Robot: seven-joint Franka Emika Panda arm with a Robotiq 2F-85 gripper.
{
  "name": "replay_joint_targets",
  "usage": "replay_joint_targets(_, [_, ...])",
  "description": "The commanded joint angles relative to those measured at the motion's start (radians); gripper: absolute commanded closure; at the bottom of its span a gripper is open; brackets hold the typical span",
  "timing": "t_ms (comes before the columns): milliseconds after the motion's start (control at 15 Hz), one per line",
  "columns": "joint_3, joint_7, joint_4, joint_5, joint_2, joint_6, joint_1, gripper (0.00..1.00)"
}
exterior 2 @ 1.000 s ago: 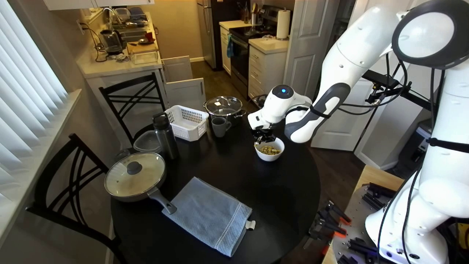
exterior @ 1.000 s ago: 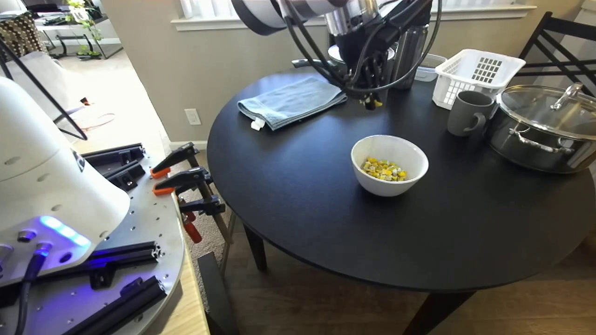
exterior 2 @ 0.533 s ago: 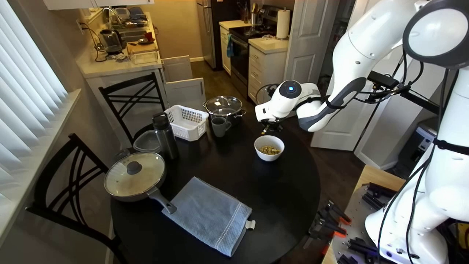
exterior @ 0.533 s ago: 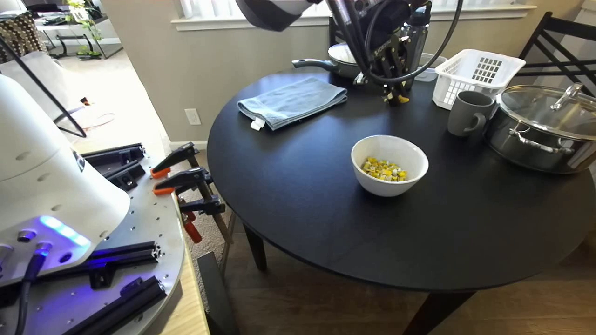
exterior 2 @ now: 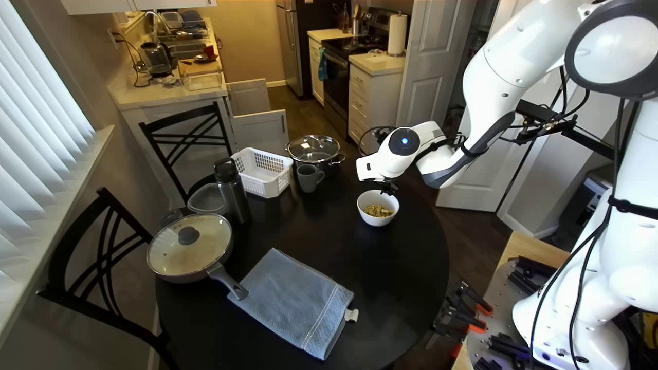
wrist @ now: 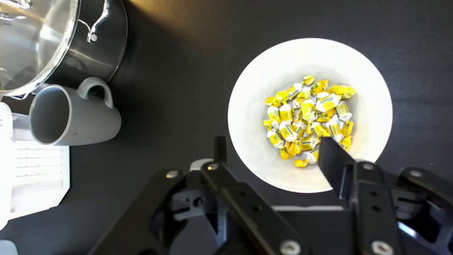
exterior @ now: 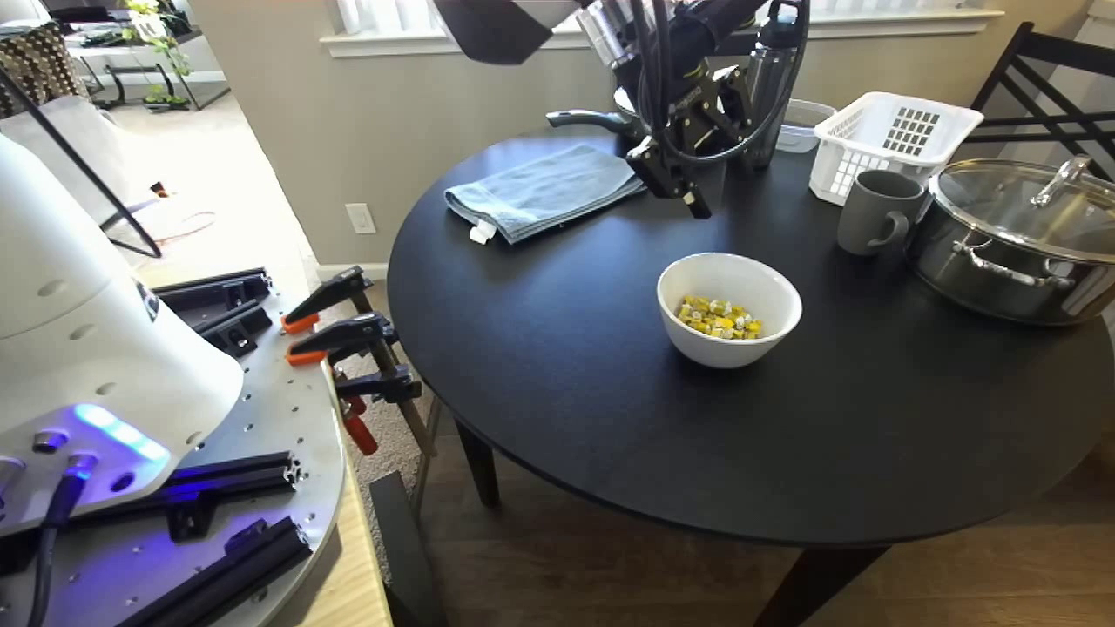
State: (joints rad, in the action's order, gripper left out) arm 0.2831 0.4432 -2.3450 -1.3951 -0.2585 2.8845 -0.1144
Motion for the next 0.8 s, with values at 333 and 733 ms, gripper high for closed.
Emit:
replay_joint_targets(333, [-0.008,-0.055,-0.013,-0.035,0.002,0.0,-0.035,0.0])
replay_joint_targets(733, [-0.009,-0.056,-0.017,-0.035,0.003,0.0,-0.04,0.0])
